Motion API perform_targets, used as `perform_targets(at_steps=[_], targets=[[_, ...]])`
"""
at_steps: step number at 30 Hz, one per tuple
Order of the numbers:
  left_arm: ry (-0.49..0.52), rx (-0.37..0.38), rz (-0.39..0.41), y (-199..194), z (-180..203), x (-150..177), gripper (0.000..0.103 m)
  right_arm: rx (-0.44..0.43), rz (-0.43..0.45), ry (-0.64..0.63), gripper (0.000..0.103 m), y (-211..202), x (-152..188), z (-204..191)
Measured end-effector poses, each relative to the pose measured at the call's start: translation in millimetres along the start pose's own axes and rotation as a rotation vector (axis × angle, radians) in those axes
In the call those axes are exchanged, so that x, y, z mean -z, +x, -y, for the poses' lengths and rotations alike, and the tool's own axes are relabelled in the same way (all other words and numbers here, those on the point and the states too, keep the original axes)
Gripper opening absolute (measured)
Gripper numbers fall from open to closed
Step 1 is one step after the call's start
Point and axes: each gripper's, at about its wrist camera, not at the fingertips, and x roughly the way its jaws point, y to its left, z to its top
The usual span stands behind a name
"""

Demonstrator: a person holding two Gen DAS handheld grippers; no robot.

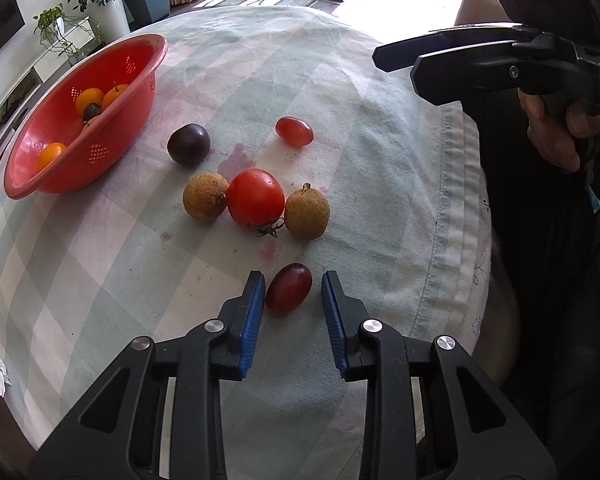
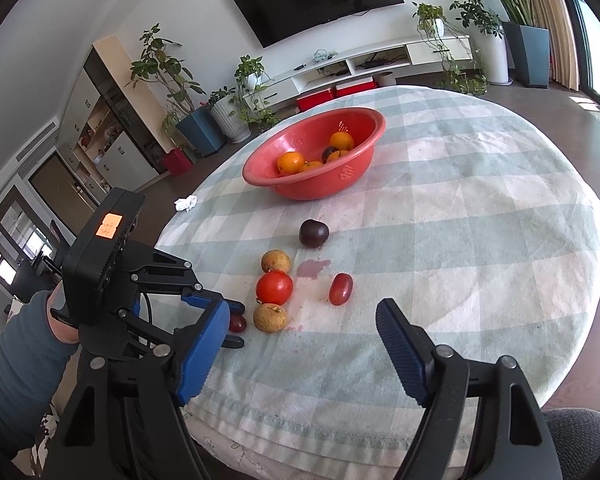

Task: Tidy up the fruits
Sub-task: 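Close the left tool on a dark red plum while the right tool grasps a cherry tomato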

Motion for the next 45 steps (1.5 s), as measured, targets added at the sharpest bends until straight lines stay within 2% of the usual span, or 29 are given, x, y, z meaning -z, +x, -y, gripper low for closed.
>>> perform_targets(at_steps=[5, 7, 18, 21, 25, 31, 33, 45], targets=[[0.006, -0.008, -0.011, 1, 1, -1, 0.027, 0.0, -0.003, -0.007, 0.079, 1, 0, 0], [0.005, 0.002, -0.017, 2, 1, -2, 0.018, 0.0, -0.006, -0.008, 0.077, 2, 0, 1], [-0.033, -0.003, -0.002, -1, -1, 0, 0.017, 0.01, -0.003, -0.01, 0.077, 1, -1, 1], [-0.055, -0.015, 0.009, -3, -3, 3, 0.017, 0.035, -0.006, -0.025, 0.077, 1, -5, 1], [-0.098, -0.032, 0.042, -10, -6, 8, 0.017, 0.119, -0.029, -0.076, 0.077, 5, -11, 0], [-0.181, -0.06, 0.102, -23, -7, 21, 0.017, 0.226, -0.117, -0.156, 0.063, 34, -15, -1], [-0.207, -0.072, 0.122, -30, -5, 26, 0.017, 0.233, -0.136, -0.17, 0.058, 42, -16, -2], [-0.346, -0.133, 0.194, -52, -7, 31, 0.017, 0.287, -0.212, -0.208, 0.044, 78, -16, -6]])
